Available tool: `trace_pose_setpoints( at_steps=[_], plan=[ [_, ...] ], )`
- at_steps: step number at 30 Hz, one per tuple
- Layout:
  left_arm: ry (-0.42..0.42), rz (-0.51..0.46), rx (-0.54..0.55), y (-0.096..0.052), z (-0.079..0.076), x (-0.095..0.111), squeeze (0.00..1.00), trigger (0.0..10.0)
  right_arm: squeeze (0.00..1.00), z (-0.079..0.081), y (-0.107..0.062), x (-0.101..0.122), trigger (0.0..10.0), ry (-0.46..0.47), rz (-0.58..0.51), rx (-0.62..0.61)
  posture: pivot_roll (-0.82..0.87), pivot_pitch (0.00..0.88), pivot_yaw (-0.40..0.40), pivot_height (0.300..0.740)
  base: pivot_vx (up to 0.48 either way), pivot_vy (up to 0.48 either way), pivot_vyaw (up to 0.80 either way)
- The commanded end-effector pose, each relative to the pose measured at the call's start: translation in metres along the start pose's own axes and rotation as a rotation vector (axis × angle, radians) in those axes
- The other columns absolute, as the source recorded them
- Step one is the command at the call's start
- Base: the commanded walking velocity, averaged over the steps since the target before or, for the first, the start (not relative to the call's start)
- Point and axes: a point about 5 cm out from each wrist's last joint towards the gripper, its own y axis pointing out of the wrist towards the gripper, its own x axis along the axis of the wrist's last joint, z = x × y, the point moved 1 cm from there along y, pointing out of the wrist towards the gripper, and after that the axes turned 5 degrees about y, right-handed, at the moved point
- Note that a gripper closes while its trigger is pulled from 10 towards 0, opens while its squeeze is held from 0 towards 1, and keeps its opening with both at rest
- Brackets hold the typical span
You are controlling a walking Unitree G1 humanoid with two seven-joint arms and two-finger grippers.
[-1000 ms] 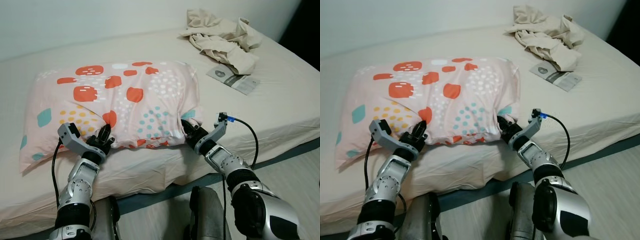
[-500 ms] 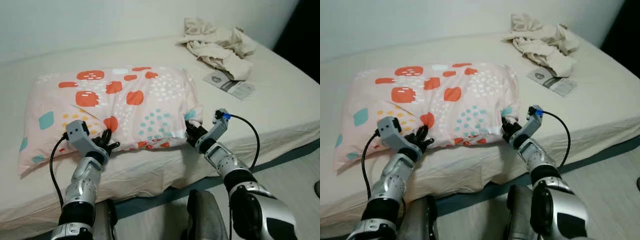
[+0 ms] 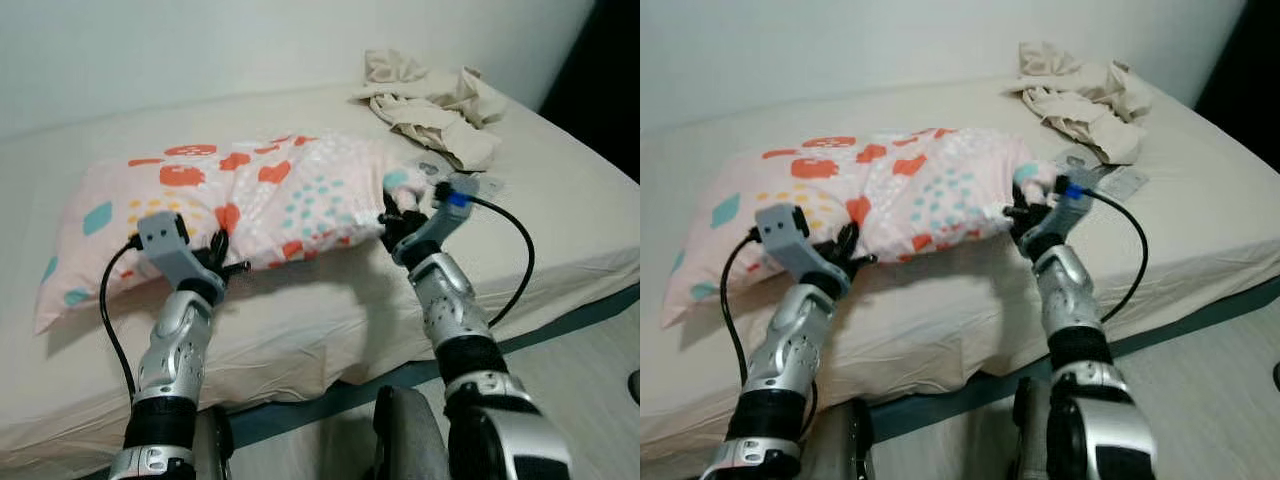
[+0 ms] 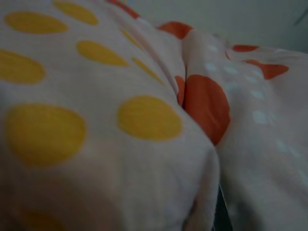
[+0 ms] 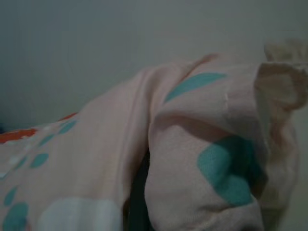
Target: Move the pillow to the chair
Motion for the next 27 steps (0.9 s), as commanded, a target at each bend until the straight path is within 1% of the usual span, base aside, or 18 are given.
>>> trace_pose_setpoints(
  at_steps=[1, 2, 3, 5, 6, 7, 8, 10, 12, 13, 17, 19, 20, 21, 24, 27],
  plan=[
    [0.051, -0.044, -0.03, 0.001, -0.009, 0.009, 0.0, 10.0, 0.0, 0.009, 0.0, -0.003, 10.0, -0.028, 0.006, 0.039, -0.02, 0.038, -0.011, 0.544, 0.0, 0.0, 0.0],
    [0.051, -0.044, -0.03, 0.001, -0.009, 0.009, 0.0, 10.0, 0.0, 0.009, 0.0, -0.003, 10.0, -0.028, 0.006, 0.039, -0.02, 0.038, -0.011, 0.544, 0.0, 0.0, 0.0],
    [0.074, -0.044, -0.023, 0.0, -0.01, 0.009, 0.0, 10.0, 0.0, 0.012, -0.004, -0.011, 10.0, -0.034, 0.036, 0.046, -0.03, 0.03, -0.015, 0.544, 0.0, 0.0, 0.0],
    [0.136, -0.043, -0.008, -0.006, -0.011, 0.007, 0.0, 10.0, 0.0, 0.017, -0.013, -0.029, 10.0, -0.083, 0.099, 0.059, -0.03, 0.009, -0.02, 0.544, 0.0, 0.0, 0.0],
    [0.136, -0.043, -0.008, -0.006, -0.011, 0.007, 0.0, 10.0, 0.0, 0.017, -0.013, -0.029, 10.0, -0.083, 0.099, 0.059, -0.03, 0.009, -0.02, 0.544, 0.0, 0.0, 0.0],
    [0.153, -0.038, -0.015, -0.009, -0.013, 0.006, 0.0, 10.0, 0.0, 0.02, -0.017, -0.034, 10.0, -0.103, 0.114, 0.062, -0.03, 0.005, -0.02, 0.544, 0.0, 0.0, 0.0],
    [0.145, -0.033, -0.04, -0.012, -0.016, 0.003, 0.0, 10.0, 0.0, 0.02, -0.019, -0.037, 10.0, -0.102, 0.12, 0.048, -0.03, 0.0, -0.023, 0.544, 0.0, 0.0, 0.0],
    [0.148, -0.028, -0.044, -0.014, -0.016, 0.001, 0.0, 10.0, 0.0, 0.02, -0.02, -0.039, 10.0, -0.098, 0.123, 0.038, -0.03, 0.0, -0.026, 0.544, 0.0, 0.0, 0.0],
    [0.212, -0.028, -0.031, -0.015, -0.016, 0.0, 0.0, 10.0, 0.0, 0.019, -0.022, -0.042, 10.0, -0.099, 0.134, 0.026, -0.03, 0.0, -0.028, 0.544, 0.0, 0.0, 0.0],
    [0.236, -0.007, -0.049, -0.015, -0.017, -0.003, 0.0, 10.0, 0.0, 0.019, -0.025, -0.046, 10.0, -0.141, 0.144, 0.034, -0.03, 0.0, -0.029, 0.544, 0.0, 0.0, 0.0],
    [0.231, 0.005, -0.065, -0.016, -0.018, -0.006, 0.0, 10.0, 0.0, 0.018, -0.027, -0.048, 10.0, -0.155, 0.149, 0.034, -0.03, 0.0, -0.03, 0.544, 0.0, 0.0, 0.0],
    [0.252, 0.008, -0.062, -0.017, -0.017, -0.006, 0.0, 10.0, 0.0, 0.018, -0.028, -0.047, 10.0, -0.149, 0.143, 0.028, -0.04, 0.0, -0.029, 0.544, 0.0, 0.0, 0.0],
    [0.267, 0.004, -0.06, -0.017, -0.016, -0.005, 0.0, 10.0, 0.0, 0.018, -0.028, -0.047, 10.0, -0.153, 0.141, 0.02, -0.04, 0.0, -0.028, 0.544, 0.0, 0.0, 0.0],
    [0.299, -0.004, -0.069, -0.018, -0.018, -0.005, 0.0, 10.0, 0.0, 0.017, -0.029, -0.047, 10.0, -0.158, 0.146, 0.011, -0.03, 0.0, -0.029, 0.544, 0.0, 0.0, 0.0],
    [0.322, -0.007, -0.079, -0.018, -0.019, -0.006, 0.0, 10.0, 0.0, 0.017, -0.029, -0.048, 10.0, -0.156, 0.156, 0.009, -0.03, 0.0, -0.029, 0.544, 0.0, 0.0, 0.0],
    [0.387, -0.016, -0.091, -0.019, -0.021, -0.007, 0.0, 10.0, 0.0, 0.022, -0.031, -0.052, 10.0, -0.152, 0.169, 0.043, -0.03, 0.0, -0.029, 0.544, 0.0, 0.0, 0.0]
  ],
)
